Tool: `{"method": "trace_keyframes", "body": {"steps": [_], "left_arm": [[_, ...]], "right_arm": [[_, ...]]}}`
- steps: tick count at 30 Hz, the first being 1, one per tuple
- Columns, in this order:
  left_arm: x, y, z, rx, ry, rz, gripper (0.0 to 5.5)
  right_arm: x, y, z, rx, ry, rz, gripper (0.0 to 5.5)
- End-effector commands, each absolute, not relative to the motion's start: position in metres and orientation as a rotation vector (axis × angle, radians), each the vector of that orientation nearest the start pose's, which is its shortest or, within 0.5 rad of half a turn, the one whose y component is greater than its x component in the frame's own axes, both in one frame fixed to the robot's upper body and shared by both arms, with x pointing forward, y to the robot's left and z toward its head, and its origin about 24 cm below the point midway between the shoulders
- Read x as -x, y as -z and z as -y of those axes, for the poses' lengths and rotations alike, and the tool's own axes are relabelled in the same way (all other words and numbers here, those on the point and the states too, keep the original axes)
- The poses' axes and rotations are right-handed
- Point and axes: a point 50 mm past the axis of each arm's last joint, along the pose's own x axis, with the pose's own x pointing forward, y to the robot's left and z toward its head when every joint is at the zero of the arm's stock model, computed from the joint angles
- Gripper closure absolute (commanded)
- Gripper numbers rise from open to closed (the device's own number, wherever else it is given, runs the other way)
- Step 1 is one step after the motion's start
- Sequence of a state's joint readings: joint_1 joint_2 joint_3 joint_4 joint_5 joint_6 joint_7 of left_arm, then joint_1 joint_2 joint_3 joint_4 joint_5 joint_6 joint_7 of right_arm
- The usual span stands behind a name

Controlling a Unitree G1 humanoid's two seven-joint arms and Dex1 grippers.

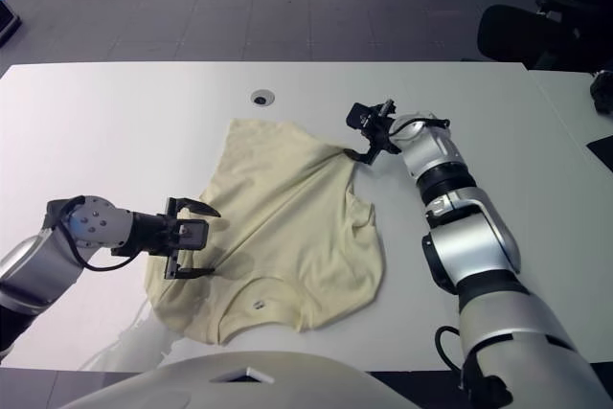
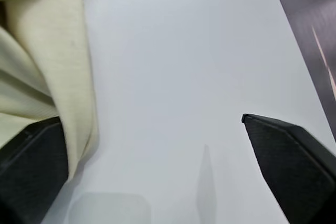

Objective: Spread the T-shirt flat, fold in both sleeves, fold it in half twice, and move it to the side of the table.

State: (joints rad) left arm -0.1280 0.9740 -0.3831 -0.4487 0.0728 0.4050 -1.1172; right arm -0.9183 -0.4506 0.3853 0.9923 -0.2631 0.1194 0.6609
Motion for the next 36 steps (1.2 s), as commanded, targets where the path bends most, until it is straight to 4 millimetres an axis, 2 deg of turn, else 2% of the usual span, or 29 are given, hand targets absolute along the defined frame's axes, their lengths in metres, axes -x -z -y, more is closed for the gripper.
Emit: {"method": "trace_keyframes", "body": {"steps": [1,4,7,12,17,20,24,28,32,36], "left_arm": [[-0.2,-0.075,-0.184,-0.941,1.325,-0.683,0.1],[-0.201,-0.075,-0.183,-0.941,1.325,-0.681,0.1],[-0.202,-0.075,-0.185,-0.946,1.317,-0.681,0.1],[-0.203,-0.08,-0.183,-0.932,1.319,-0.663,0.1],[-0.216,-0.095,-0.186,-0.941,1.294,-0.625,0.1],[-0.222,-0.11,-0.185,-0.91,1.293,-0.579,0.1],[-0.232,-0.132,-0.177,-0.847,1.31,-0.479,0.1],[-0.251,-0.145,-0.169,-0.86,1.285,-0.404,0.1],[-0.271,-0.135,-0.158,-0.9,1.245,-0.383,0.1],[-0.273,-0.119,-0.147,-0.897,1.28,-0.393,0.1]], "right_arm": [[-0.379,-0.077,0.209,0.888,-0.579,-0.611,0.14],[-0.378,-0.08,0.211,0.863,-0.602,-0.605,0.14],[-0.371,-0.084,0.211,0.83,-0.717,-0.621,0.14],[-0.361,-0.101,0.207,0.764,-0.847,-0.595,0.14],[-0.37,-0.128,0.204,0.689,-0.782,-0.502,0.14],[-0.376,-0.135,0.202,0.638,-0.735,-0.463,0.14],[-0.381,-0.129,0.194,0.608,-0.706,-0.456,0.14],[-0.385,-0.117,0.181,0.589,-0.708,-0.468,0.14],[-0.388,-0.107,0.168,0.589,-0.724,-0.48,0.14],[-0.389,-0.101,0.166,0.601,-0.727,-0.497,0.14]]}}
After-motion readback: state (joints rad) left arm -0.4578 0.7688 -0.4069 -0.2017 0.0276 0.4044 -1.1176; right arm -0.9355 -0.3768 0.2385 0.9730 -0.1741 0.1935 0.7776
